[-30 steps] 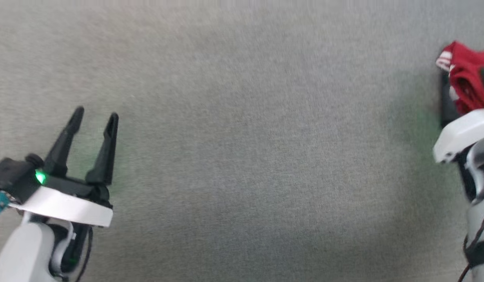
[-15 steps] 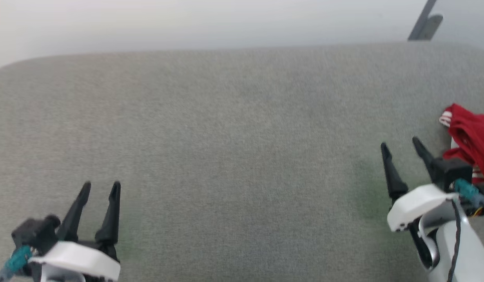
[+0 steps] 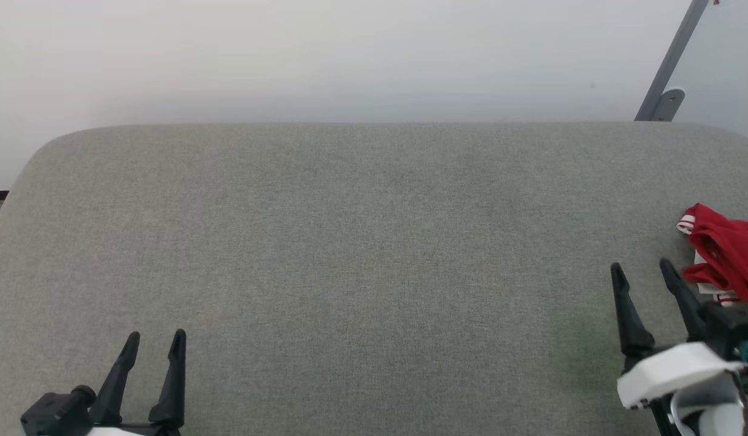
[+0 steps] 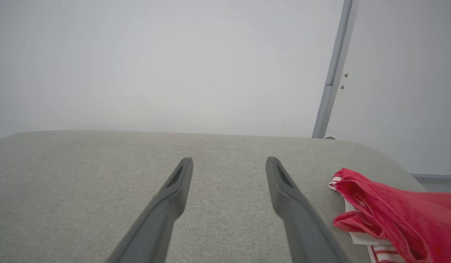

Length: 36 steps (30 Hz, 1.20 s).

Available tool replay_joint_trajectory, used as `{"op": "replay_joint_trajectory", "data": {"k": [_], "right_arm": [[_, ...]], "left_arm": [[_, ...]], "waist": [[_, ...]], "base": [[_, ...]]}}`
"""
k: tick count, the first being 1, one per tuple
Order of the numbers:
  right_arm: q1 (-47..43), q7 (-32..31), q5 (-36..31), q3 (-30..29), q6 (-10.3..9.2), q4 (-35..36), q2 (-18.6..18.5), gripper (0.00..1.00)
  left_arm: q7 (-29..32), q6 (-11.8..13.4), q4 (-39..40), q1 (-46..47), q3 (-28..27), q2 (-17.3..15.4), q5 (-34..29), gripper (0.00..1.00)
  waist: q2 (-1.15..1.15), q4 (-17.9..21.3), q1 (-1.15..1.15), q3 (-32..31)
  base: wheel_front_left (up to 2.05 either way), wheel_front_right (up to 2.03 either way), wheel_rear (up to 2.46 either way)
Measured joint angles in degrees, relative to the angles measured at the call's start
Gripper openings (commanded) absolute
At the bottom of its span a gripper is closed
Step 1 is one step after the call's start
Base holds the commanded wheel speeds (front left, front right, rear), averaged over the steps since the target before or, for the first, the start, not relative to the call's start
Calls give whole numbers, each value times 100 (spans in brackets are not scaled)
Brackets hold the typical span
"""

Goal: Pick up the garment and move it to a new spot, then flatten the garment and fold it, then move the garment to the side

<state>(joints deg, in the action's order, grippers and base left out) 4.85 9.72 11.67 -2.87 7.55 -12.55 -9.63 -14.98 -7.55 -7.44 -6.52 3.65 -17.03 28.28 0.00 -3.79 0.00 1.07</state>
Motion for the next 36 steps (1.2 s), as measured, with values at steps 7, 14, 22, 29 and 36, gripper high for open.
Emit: {"op": "replay_joint_trajectory", "data": {"k": [7, 14, 22, 29, 36], "right_arm": [[-487, -74, 30, -301, -3, 598, 212, 100], [-680, -134, 31, -390, -4, 892, 391, 100], [-728, -172, 32, -422, -4, 1009, 489, 100], [-718, -188, 32, -407, -4, 1024, 539, 100], [-719, -188, 36, -399, -4, 1027, 567, 100]], "left_arm": [[0, 0, 344, -231, -151, 30, -76, 100], [0, 0, 505, -331, -255, 52, -114, 100], [0, 0, 558, -328, -231, 52, -122, 100], [0, 0, 567, -309, -200, 52, -121, 100], [0, 0, 582, -307, -219, 64, -115, 100]], "waist": [[0, 35, 0, -48], [0, 94, 0, 11], [0, 87, 0, 102], [0, 50, 0, 146], [0, 27, 0, 165]], "base": [[0, 0, 0], [0, 0, 0], [0, 0, 0], [0, 0, 0], [0, 0, 0]]}}
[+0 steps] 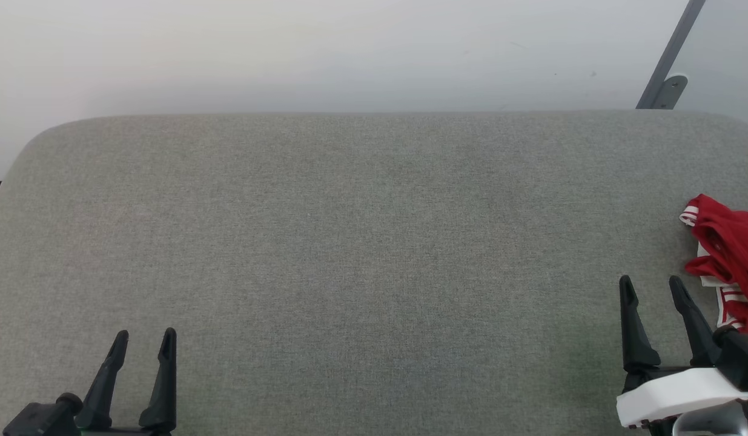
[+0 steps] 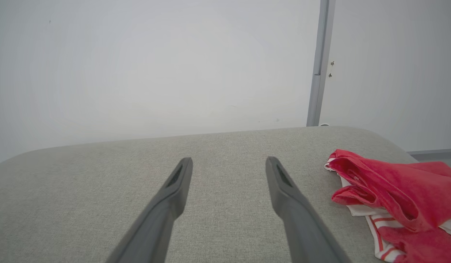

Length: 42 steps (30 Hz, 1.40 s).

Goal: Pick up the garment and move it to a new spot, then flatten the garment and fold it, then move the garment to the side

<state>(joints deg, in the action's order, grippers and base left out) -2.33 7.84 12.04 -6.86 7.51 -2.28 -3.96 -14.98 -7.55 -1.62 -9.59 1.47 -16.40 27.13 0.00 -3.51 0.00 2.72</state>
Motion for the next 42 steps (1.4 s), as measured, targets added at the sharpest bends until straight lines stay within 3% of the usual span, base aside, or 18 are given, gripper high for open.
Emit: {"op": "replay_joint_trajectory", "data": {"k": [1, 2, 9, 42], "right_arm": [[0, 0, 9, -1, 0, 0, 3, 100], [0, -1, 13, 0, 0, 1, 4, 0], [-130, -36, 82, -8, 1, -346, 51, 0], [182, -583, 3197, 1, 0, -671, 64, 0]], "left_arm": [[0, 0, 9, 0, 3, 3, 1, 100], [0, 0, 25, 0, 14, 3, 7, 0], [44, -1, -276, -29, 108, 230, 99, 0], [771, -1, -672, 499, -112, 572, 2698, 0]], "waist": [[0, 0, 0, 2], [0, 2, 0, 7], [0, 6, 0, 7], [0, 98, 0, -63]], "base": [[0, 0, 0], [0, 0, 0], [0, 0, 0], [0, 0, 0]]}}
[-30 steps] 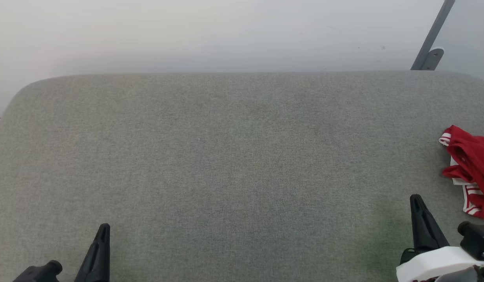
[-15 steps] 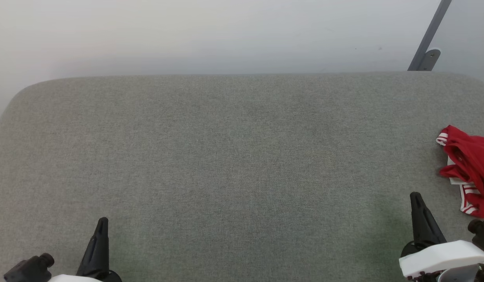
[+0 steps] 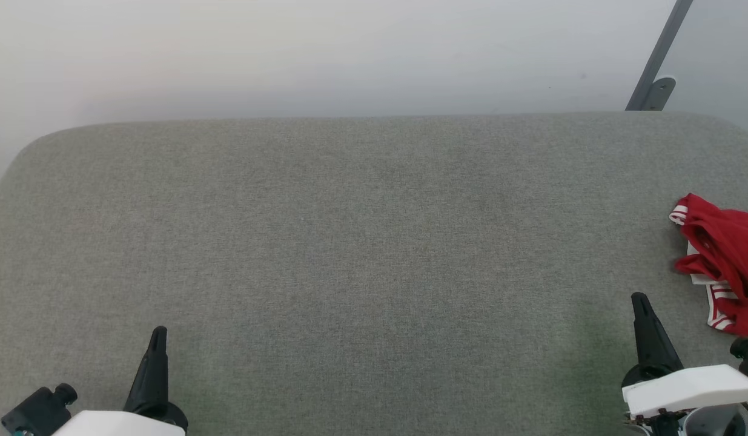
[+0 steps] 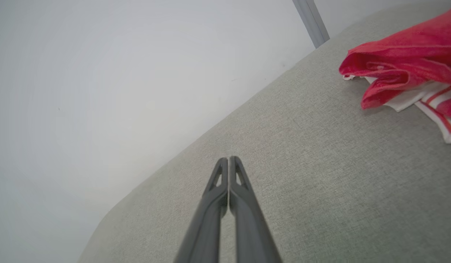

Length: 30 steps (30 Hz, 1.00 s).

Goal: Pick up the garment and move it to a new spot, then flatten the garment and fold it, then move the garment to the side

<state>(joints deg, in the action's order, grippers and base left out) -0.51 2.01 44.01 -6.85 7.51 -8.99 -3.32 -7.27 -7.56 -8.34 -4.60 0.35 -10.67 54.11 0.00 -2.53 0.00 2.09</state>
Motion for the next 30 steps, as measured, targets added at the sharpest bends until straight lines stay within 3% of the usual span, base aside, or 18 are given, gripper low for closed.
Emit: {"op": "replay_joint_trajectory", "data": {"k": [30], "right_arm": [[263, -353, 2011, 10, -1, -214, 18, 0]], "left_arm": [[514, 1, -231, 440, -213, 285, 1670, 0]], "waist": [[0, 83, 0, -62]], "base": [[0, 0, 0]]}}
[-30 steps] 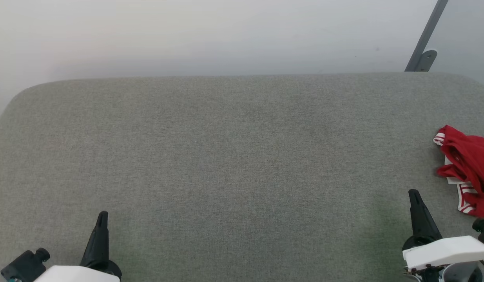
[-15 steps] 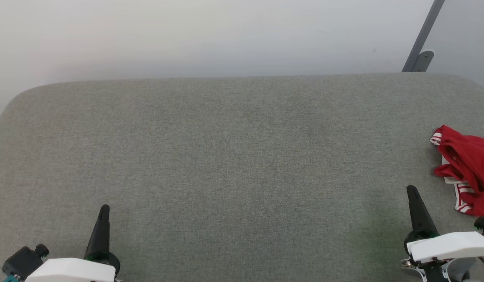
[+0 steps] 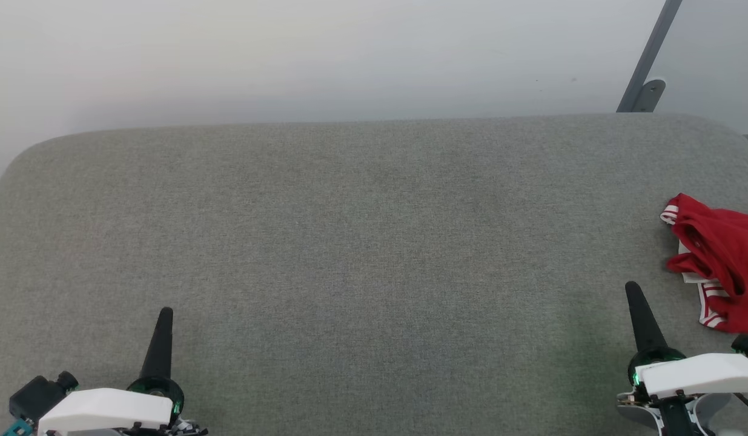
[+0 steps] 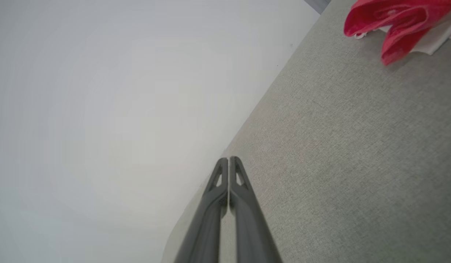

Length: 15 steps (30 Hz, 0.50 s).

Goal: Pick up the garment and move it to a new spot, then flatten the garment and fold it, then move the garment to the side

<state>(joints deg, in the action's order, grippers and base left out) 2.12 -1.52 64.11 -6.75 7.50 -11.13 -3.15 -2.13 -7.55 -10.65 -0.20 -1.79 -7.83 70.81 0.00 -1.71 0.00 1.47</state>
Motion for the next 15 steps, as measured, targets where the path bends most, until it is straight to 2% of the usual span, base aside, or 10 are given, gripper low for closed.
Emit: {"op": "replay_joint_trajectory", "data": {"k": [15], "right_arm": [[109, -130, 820, 3, 0, -71, 5, 0]], "left_arm": [[220, 0, -100, 152, -98, 105, 656, 0]], "waist": [[0, 42, 0, -31]], "base": [[0, 0, 0]]}}
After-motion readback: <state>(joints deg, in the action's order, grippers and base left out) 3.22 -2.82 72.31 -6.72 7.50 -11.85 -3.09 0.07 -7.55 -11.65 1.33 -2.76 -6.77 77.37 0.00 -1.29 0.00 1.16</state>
